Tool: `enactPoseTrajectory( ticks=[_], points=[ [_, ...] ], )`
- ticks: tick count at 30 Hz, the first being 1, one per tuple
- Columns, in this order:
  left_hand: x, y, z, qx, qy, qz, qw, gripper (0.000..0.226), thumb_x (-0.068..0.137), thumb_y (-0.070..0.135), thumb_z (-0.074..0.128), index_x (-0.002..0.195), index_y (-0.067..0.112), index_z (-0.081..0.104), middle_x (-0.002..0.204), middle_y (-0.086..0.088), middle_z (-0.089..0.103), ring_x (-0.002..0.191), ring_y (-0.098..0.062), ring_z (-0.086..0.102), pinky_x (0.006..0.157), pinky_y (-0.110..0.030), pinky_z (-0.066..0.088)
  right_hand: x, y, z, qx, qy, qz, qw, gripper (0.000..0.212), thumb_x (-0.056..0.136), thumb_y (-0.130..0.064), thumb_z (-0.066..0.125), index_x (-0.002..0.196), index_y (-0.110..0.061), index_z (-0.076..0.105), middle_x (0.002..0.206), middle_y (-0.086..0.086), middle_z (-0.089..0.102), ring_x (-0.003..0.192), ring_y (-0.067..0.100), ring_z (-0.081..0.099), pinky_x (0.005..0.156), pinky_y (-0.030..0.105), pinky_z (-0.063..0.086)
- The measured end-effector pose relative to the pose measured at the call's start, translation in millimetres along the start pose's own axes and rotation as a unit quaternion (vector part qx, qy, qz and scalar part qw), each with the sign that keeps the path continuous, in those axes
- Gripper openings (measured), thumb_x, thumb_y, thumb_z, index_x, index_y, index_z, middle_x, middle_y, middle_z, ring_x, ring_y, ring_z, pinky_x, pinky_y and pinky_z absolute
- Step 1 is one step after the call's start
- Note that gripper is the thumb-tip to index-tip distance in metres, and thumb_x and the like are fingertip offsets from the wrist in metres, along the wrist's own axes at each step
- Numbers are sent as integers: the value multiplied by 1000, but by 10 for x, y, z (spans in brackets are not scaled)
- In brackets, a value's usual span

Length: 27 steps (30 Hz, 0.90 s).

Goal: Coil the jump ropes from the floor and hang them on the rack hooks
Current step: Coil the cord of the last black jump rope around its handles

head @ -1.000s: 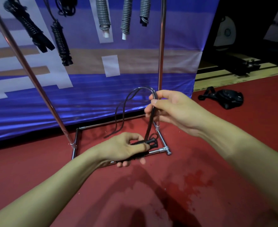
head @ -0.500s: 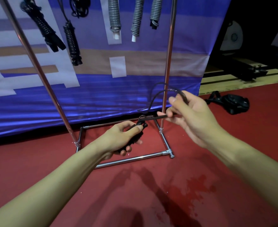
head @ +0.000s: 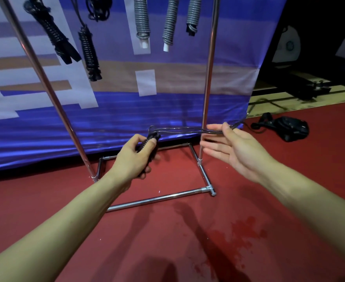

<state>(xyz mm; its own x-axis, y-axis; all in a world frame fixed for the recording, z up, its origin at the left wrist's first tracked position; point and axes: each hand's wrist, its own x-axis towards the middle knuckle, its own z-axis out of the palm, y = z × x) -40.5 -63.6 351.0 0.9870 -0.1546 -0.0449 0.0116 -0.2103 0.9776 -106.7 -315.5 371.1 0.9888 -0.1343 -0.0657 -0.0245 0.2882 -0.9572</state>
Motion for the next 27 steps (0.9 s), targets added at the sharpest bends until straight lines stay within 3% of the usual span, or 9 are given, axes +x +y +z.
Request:
enactPoseTrajectory(
  ticks=[5,8,10,12,14,17,19,22,27],
  points=[
    [-39,86,-44,-12,23,46,999,23,103,41,59,100,20,49,86,-7,79,42,-18,45,41,-25,37,-4,0,-56,-118,-18,115,986,61,106,-55,33,124,-7,67,101,19,77,77,22,76,68,29,62],
    [-86,151,-51,15,37,80,996,20,103,40,59,97,23,50,83,-2,79,43,-20,47,42,-26,39,-87,-97,-88,-257,-178,288,905,81,103,-63,23,108,0,74,105,25,75,74,22,75,64,28,60],
    [-118,194,-43,30,28,101,994,21,104,39,59,99,21,51,82,-1,79,44,-20,46,43,-26,39,-191,-221,-45,-263,-298,316,861,83,101,-63,22,109,2,74,100,24,76,74,24,76,65,30,60],
    [-155,229,-24,42,11,120,992,21,104,37,59,103,17,51,76,2,77,43,-19,42,41,-24,36,-234,-322,79,-179,-280,233,914,66,102,-52,33,100,-1,74,87,19,76,69,23,74,62,30,59],
    [-191,247,12,54,-19,144,988,18,104,35,60,103,19,54,63,2,67,44,-19,37,40,-25,33,-163,-280,147,-183,-157,18,970,36,105,-34,49,99,-6,71,89,10,76,77,18,74,71,29,60],
    [-236,250,77,89,-67,182,977,13,103,31,62,100,21,55,57,1,56,45,-18,32,42,-23,29,-12,-133,213,-396,-51,-187,898,19,103,-30,58,113,-17,69,109,-6,75,104,5,69,99,26,51],
    [-258,242,117,121,-81,210,967,12,102,28,64,100,20,56,55,8,54,44,-14,31,43,-19,28,10,-21,250,-404,-116,-141,896,30,103,-39,54,114,-14,68,108,-4,77,105,2,70,102,24,49],
    [-294,232,139,200,-61,247,946,6,99,26,64,102,25,59,56,12,56,48,-12,35,48,-16,30,-61,122,401,-323,-182,-15,929,63,89,-60,49,116,-5,65,110,14,76,110,26,72,106,45,51],
    [-254,197,114,275,-32,260,925,14,96,36,67,105,33,57,69,7,69,52,-13,50,54,-26,38,-191,238,556,-183,-233,99,950,65,93,-53,52,124,3,58,121,19,72,109,23,71,106,38,53]
  ],
)
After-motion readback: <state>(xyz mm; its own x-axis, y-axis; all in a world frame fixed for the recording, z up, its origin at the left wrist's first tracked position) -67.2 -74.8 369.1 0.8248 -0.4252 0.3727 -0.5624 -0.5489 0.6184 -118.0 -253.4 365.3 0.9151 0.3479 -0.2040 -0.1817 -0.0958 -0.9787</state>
